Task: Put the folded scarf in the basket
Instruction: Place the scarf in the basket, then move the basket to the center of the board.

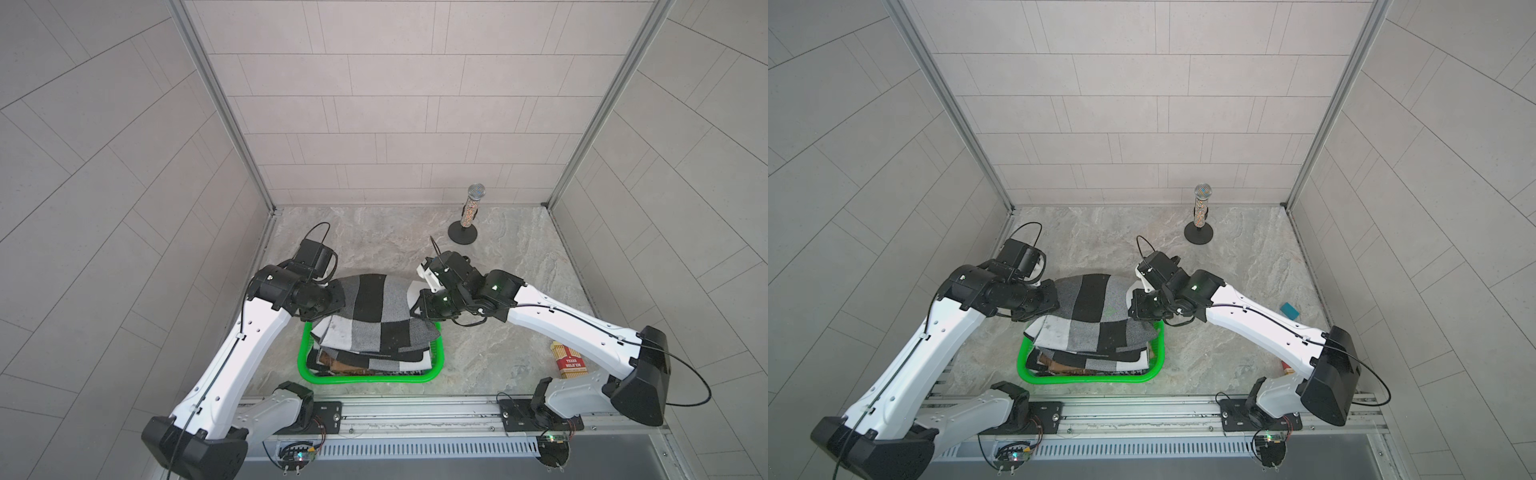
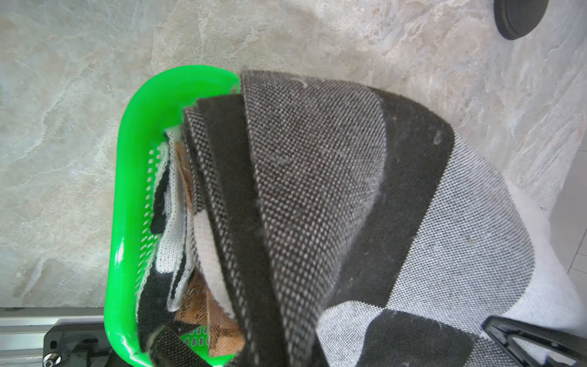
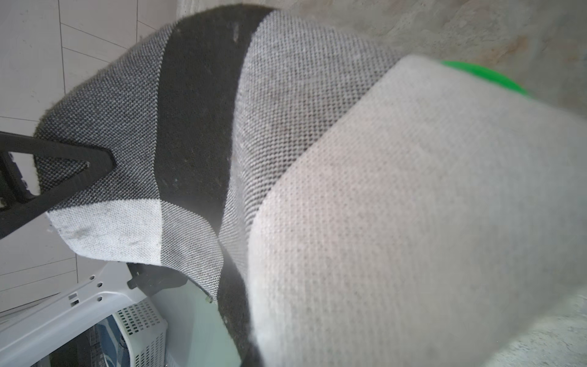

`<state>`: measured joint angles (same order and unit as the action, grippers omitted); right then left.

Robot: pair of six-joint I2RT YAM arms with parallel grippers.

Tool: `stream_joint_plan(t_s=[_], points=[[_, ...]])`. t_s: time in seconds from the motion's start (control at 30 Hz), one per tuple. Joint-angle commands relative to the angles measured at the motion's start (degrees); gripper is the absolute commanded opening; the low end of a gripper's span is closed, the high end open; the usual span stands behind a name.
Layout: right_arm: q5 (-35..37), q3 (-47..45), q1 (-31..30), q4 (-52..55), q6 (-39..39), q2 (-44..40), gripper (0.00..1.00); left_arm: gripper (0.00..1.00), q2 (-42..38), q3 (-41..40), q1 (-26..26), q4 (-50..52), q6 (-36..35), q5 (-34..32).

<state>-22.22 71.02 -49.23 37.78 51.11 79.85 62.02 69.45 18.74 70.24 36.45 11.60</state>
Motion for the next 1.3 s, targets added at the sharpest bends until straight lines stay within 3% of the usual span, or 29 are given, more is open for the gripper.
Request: stream_joint_plan(t_s=[0.0,0.53,0.73,0.8,0.93,1.27], points=[[1.09,-0.44,-0.25,-2.04,-0.32,0.49,0.0,0.0,-2.13,-2.54,-1.56,-1.04,-0.64,-1.68],[1.95,-4.23,-0.25,-4.16,-0.61,4.68,0.0,0.0,-3.28,-11.78,-5.29,-5.59,-1.65,-1.29],[3.8,-7.61,-0.25,-4.48,0.76,4.87,0.0,0.0,-4.55,-17.23,-5.48,-8.05,-0.14,-4.28],[4.42,-8.86,-0.26,-4.51,1.4,4.49,0.0,0.05,-5.16,-18.6,-5.72,-8.49,0.6,-5.45],[6.31,-11.1,-0.34,-4.78,2.93,2.53,0.21,0.14,-6.29,-21.55,-5.95,-10.24,2.3,-6.5],[9.32,-13.75,-0.89,-3.94,4.51,-0.71,0.42,0.4,-8.63,-23.91,-6.76,-11.89,7.45,-9.92]])
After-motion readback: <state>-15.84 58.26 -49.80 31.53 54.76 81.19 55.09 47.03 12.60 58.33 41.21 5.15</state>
